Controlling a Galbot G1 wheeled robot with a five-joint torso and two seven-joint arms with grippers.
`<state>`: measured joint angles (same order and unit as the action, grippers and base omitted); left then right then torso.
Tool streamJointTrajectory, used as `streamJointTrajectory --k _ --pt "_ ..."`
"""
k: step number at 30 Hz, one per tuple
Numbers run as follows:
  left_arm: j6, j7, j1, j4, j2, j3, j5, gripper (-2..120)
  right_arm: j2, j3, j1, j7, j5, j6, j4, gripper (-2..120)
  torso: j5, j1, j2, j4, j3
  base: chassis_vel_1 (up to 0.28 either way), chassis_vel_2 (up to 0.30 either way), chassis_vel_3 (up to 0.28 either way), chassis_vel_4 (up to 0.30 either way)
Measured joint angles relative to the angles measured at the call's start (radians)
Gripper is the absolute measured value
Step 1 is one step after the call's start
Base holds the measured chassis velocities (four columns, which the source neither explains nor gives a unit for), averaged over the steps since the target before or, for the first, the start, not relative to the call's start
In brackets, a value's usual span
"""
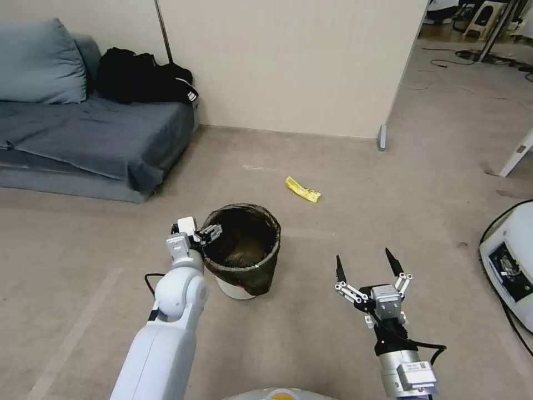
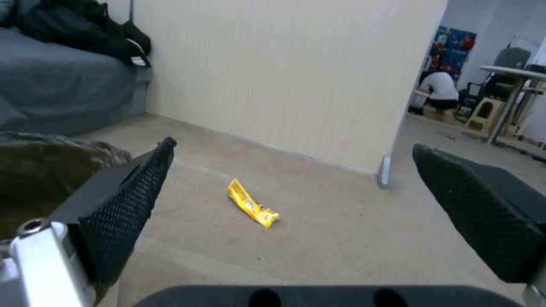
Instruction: Pick up the trash bin, then pick up the garbage from the floor and place it into the trash bin.
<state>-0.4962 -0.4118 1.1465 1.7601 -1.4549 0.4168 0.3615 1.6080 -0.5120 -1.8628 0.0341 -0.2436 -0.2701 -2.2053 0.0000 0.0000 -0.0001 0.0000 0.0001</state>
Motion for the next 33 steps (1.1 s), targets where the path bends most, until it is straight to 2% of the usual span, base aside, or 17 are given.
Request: streamJointTrajectory --k 5,9,14,16,21,23,25,26,28,29,33 --pt "-0.053 -0.011 -0.005 -0.041 -0.006 -0.005 0.019 99 0.0 0.001 0.002 0.0 0.002 0.0 0.008 100 0.0 0.0 0.0 0.0001 0.0 0.0 0.0 0.0 0.0" --pt "-0.121 -0.048 0.015 -0.014 -0.006 -0.009 0.094 95 0.0 0.002 0.002 -0.001 0.003 0.0 0.009 100 0.0012 0.0 0.0 0.0003 0.0 0.0 0.0 0.0 0.0" --pt "-0.181 -0.088 0.068 0.044 -0.008 -0.016 0.15 74 0.0 0.007 0.003 -0.001 0.002 0.001 0.009 100 0.001 0.0 0.0 0.0007 0.0 0.0 0.0 0.0 0.0" --pt "-0.197 -0.098 0.084 0.061 -0.01 -0.019 0.159 70 0.0 0.01 0.004 -0.001 0.0 0.001 0.009 100 0.0008 0.0 0.0 0.0008 0.0 0.0 0.0 0.0 0.0" --pt "-0.233 -0.11 0.129 0.098 -0.017 -0.028 0.184 54 0.0 0.016 0.005 -0.022 -0.012 0.009 0.01 100 -0.0013 0.0 0.0 -0.0002 0.0 0.0 0.0 0.0 0.0" --pt "-0.237 -0.11 0.136 0.1 -0.021 -0.032 0.188 51 0.0 0.02 0.006 -0.037 -0.02 0.015 0.011 100 -0.0023 0.0 0.0 -0.0004 0.0 0.0 0.0 0.0 0.0" --pt "-0.236 -0.112 0.143 0.11 -0.026 -0.029 0.187 40 0.0 0.022 0.006 -0.048 -0.025 0.019 0.011 100 -0.0008 0.0 0.0 -0.0007 0.0 0.0 0.0 0.0 0.0" --pt "-0.236 -0.112 0.143 0.11 -0.026 -0.029 0.187 40 0.0 0.022 0.006 -0.048 -0.025 0.019 0.011 100 -0.0008 0.0 0.0 -0.0007 0.0 0.0 0.0 0.0 0.0" --pt "-0.232 -0.117 0.15 0.115 -0.03 -0.025 0.181 29 0.0 0.022 0.007 -0.05 -0.026 0.02 0.011 100 -0.0008 0.0 0.0 -0.0004 0.0 0.0 0.0 0.0 0.0" --pt "-0.232 -0.117 0.15 0.115 -0.03 -0.025 0.181 29 0.0 0.022 0.007 -0.05 -0.026 0.02 0.011 100 -0.0008 0.0 0.0 -0.0004 0.0 0.0 0.0 0.0 0.0" --pt "-0.222 -0.119 0.157 0.123 -0.036 -0.02 0.167 13 0.0 0.022 0.009 -0.059 -0.045 0.019 0.011 100 -0.0003 0.0 0.0 -0.0003 0.0 0.0 0.0 0.0 0.0"
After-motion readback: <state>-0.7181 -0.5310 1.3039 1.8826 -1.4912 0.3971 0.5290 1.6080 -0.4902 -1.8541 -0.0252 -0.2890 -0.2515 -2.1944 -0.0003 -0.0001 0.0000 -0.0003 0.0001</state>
